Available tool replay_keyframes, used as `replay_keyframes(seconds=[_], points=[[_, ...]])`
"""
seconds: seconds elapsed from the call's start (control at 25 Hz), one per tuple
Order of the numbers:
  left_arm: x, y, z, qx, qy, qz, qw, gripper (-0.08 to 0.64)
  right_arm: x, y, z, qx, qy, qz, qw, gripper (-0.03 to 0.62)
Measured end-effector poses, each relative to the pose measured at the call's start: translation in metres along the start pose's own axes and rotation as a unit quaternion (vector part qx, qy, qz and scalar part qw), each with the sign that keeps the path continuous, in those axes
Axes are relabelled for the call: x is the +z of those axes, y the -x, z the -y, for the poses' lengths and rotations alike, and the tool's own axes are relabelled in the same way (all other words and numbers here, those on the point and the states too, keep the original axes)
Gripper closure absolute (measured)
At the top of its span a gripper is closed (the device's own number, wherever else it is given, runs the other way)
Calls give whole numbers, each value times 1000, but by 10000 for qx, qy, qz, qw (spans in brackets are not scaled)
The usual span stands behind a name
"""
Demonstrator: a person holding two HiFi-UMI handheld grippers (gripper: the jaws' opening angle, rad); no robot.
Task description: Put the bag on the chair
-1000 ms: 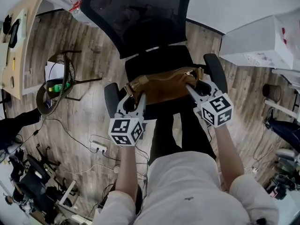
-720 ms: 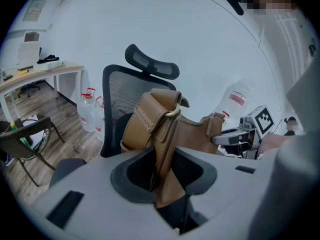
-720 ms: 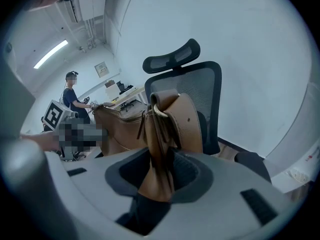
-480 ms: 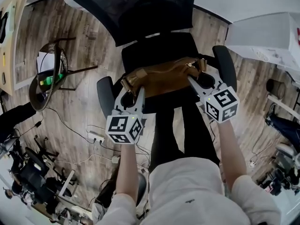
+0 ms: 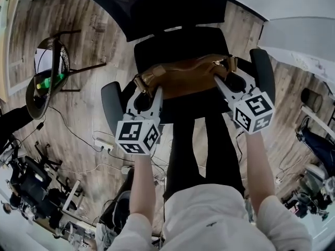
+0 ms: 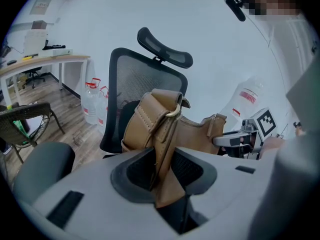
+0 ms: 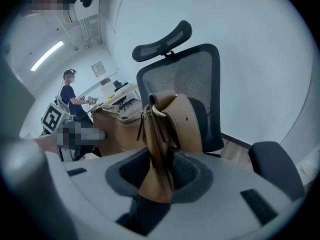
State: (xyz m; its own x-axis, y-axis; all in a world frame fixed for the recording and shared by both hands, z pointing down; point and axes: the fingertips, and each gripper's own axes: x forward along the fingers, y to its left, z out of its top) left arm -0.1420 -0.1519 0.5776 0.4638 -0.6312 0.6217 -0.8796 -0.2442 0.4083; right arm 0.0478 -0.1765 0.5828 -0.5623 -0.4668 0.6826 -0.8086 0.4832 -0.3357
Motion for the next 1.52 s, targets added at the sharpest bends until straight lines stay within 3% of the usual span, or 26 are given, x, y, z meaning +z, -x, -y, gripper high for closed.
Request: replay_keyframes(seconds=[0.32, 0.88, 1.52], points=[[-9, -30, -20, 93, 33, 0, 10000, 460, -3, -34, 19, -8, 71, 5, 10000, 469], [-15, -63, -39, 151, -254, -179, 9994, 460, -4, -65, 38, -51, 228, -163, 9996, 466], [-17, -102, -69, 364, -908, -330, 9947, 460, -4, -108, 57, -298, 498, -521, 9970, 471]])
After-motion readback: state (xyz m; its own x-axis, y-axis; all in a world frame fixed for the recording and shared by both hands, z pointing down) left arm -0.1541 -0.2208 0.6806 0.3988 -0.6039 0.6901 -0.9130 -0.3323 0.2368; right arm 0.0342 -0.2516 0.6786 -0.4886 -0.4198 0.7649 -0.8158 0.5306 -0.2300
